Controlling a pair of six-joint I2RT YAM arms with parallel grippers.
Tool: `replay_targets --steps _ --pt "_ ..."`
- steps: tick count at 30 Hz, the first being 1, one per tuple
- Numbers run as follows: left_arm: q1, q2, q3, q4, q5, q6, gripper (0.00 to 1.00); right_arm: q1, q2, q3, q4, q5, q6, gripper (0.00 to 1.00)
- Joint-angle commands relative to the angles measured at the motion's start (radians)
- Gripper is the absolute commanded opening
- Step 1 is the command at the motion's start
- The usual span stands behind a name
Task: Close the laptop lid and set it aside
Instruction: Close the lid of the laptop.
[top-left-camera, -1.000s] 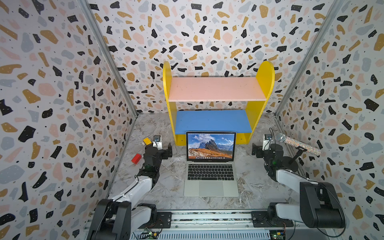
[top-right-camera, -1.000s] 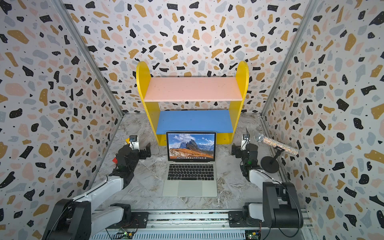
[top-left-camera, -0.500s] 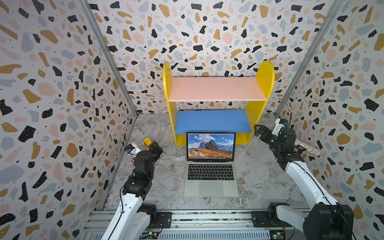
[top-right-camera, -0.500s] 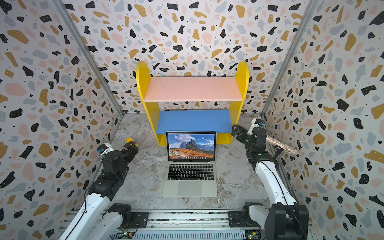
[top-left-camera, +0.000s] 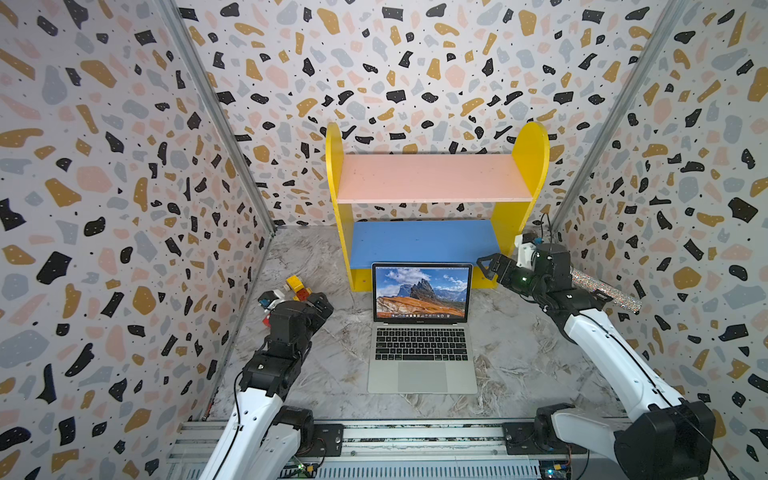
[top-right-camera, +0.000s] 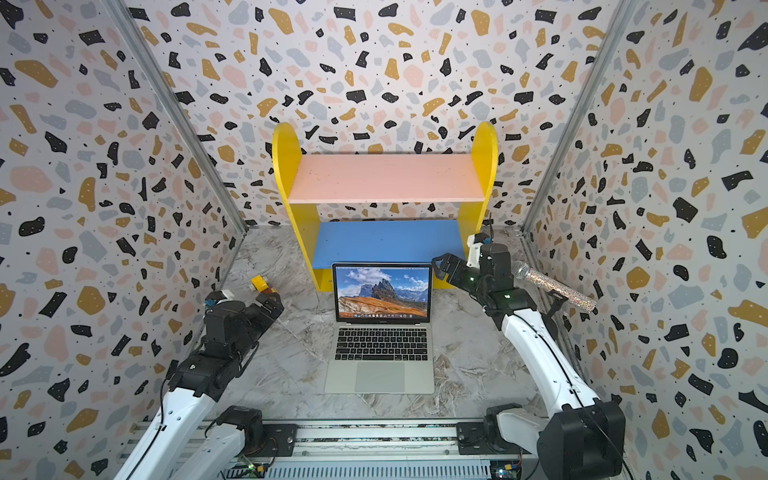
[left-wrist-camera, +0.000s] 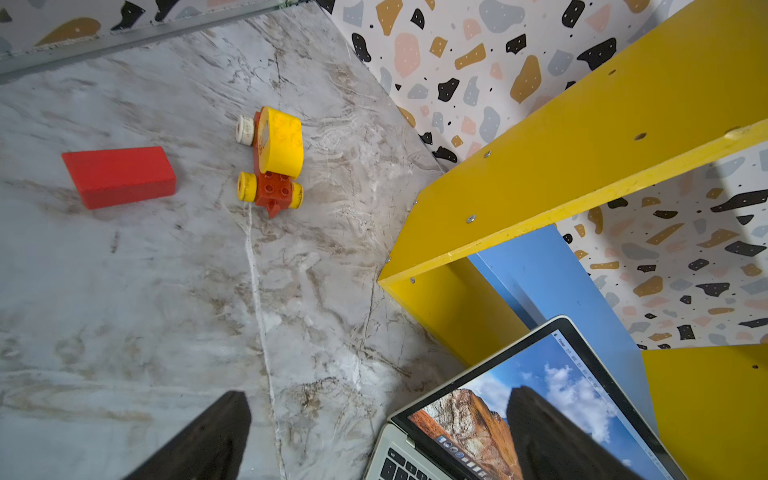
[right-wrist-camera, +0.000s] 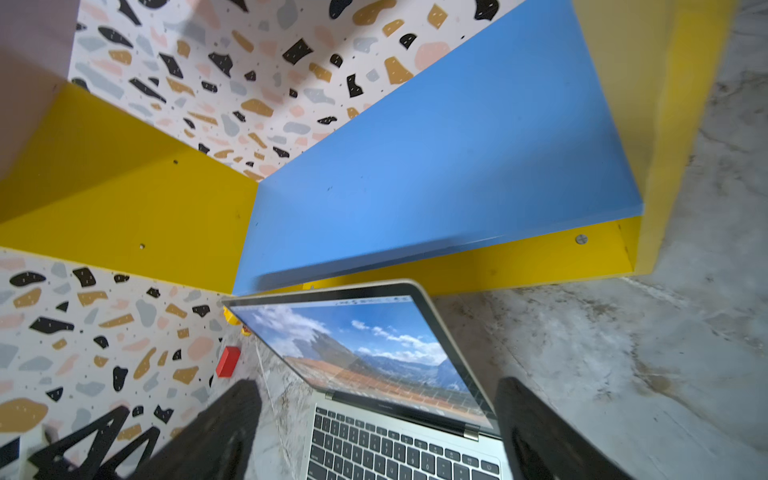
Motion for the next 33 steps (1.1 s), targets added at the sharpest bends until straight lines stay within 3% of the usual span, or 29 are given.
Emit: replay_targets --steps 1,15,28,33 --pt "-0.004 0.020 0.002 0.020 0.058 0.000 1.00 0.057 0.008 0.079 -0.114 0.072 -0.091 0.94" --pt "-0.004 0.105 -0.023 0.045 0.169 0.026 1.00 0.240 0.325 0.482 -0.434 0.129 -0.404 0.94" --pt "-0.008 0.128 -0.129 0.125 0.268 0.005 1.00 0.337 0.595 0.758 -0.508 0.187 -0.467 0.94" --pt "-0.065 0.119 -0.167 0.124 0.266 0.001 1.00 0.352 0.651 0.831 -0.514 0.197 -0.479 0.95"
